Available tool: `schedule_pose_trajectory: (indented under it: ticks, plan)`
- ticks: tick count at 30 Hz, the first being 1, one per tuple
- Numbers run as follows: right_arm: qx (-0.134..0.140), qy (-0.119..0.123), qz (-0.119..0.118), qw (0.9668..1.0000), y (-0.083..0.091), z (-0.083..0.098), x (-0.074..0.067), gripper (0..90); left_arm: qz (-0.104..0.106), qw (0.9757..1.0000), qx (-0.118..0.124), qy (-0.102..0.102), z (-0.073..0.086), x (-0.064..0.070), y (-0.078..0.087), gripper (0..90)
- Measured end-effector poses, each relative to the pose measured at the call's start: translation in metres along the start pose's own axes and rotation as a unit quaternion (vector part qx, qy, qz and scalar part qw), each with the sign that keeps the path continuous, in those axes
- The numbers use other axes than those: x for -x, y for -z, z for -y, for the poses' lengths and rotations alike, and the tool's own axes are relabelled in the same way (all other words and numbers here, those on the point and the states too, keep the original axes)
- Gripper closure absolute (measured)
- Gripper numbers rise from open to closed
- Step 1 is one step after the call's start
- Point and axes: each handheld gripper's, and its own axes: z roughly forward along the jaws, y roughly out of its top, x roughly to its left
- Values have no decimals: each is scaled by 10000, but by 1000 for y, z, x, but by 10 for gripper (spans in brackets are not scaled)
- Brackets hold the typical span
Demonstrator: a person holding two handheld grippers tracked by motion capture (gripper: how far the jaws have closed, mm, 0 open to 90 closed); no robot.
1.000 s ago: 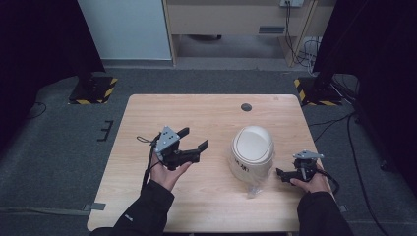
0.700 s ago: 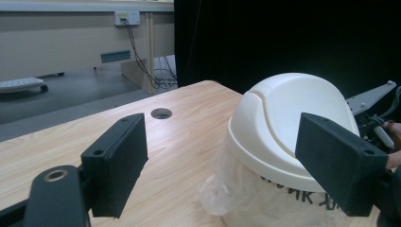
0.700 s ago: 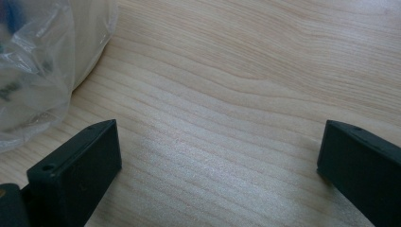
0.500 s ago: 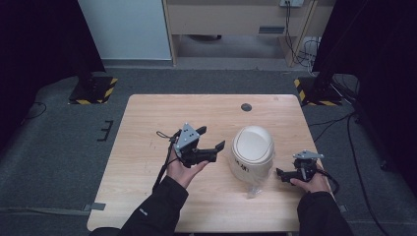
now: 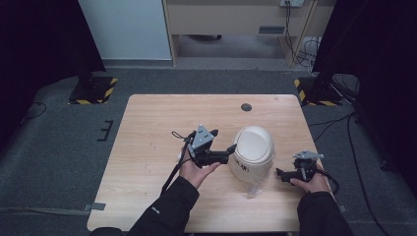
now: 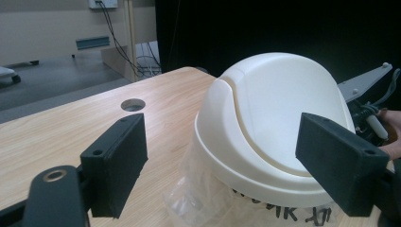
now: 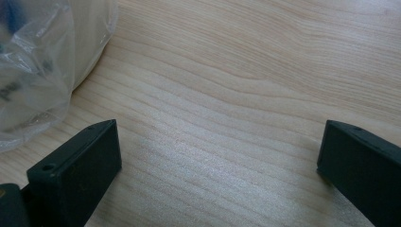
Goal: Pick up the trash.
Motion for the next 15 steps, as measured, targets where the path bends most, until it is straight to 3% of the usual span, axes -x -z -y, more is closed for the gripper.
schedule_pose_trajectory:
  ticks: [15]
  plan:
    - [-4, -5, 0, 10000, 0, 0, 0, 8, 59, 9998, -187, -32, 4, 7, -23, 170]
